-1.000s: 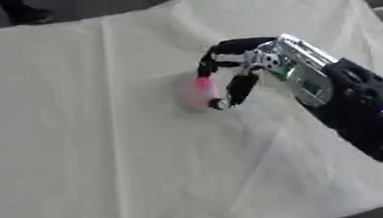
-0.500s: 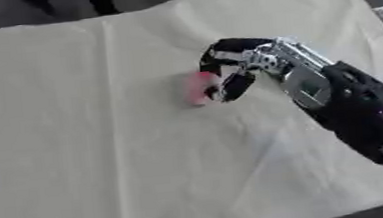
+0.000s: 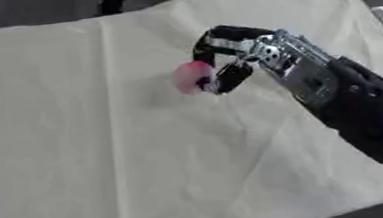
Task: Pick up the objects with one hand, pass them to the other hand, and then place them into the box on the other side of the table.
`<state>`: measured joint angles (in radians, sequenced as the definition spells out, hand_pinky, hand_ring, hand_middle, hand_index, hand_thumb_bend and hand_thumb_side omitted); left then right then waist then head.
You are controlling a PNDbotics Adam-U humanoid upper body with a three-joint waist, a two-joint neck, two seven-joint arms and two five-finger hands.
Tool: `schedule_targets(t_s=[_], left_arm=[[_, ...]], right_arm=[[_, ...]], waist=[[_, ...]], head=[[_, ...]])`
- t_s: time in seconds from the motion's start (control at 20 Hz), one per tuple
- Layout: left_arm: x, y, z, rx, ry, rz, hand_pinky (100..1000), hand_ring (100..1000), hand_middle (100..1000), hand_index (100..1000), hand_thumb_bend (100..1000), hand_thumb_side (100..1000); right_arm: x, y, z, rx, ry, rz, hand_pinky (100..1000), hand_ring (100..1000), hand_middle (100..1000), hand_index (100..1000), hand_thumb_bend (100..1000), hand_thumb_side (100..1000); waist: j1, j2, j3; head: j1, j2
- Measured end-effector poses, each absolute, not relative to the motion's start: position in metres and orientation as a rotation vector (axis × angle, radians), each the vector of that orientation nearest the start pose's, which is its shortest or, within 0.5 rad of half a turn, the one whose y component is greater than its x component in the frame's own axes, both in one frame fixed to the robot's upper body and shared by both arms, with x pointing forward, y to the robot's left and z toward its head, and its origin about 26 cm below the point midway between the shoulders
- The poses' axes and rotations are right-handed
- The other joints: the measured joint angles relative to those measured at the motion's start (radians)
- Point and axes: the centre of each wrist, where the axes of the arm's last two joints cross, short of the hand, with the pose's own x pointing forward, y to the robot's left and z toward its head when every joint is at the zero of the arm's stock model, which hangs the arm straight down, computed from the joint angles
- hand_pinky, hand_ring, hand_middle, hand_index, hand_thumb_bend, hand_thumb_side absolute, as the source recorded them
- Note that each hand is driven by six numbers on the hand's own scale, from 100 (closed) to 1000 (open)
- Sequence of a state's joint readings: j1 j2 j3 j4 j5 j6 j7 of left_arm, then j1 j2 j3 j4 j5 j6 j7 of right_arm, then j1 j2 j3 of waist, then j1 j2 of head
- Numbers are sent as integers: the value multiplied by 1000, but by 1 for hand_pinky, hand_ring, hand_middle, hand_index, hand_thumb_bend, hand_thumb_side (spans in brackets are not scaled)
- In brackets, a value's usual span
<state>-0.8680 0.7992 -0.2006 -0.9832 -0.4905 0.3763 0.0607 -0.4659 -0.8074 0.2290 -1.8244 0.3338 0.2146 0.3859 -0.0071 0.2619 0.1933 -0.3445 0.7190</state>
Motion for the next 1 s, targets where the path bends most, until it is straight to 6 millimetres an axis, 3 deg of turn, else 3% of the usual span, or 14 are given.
schedule_targets(t_s=[0.35, 0.65, 1.0], left_arm=[[444, 380, 271, 1270, -1391, -659, 785, 713, 695, 794, 458, 435], [448, 332, 291, 1103, -1540, -836, 783, 705, 691, 793, 438, 469], [437, 263, 310, 881, -1645, -1064, 781, 703, 696, 799, 437, 518]], right_arm=[[318, -273, 241, -573, -1758, 1206, 853, 575, 445, 520, 100, 100], [318, -262, 238, -519, -1849, 1138, 846, 571, 443, 517, 100, 100], [322, -254, 235, -485, -1888, 1072, 839, 566, 442, 515, 100, 100]], waist=[[0, 0, 9], [0, 0, 30], [0, 0, 52]], head=[[7, 0], [8, -4], [7, -14]])
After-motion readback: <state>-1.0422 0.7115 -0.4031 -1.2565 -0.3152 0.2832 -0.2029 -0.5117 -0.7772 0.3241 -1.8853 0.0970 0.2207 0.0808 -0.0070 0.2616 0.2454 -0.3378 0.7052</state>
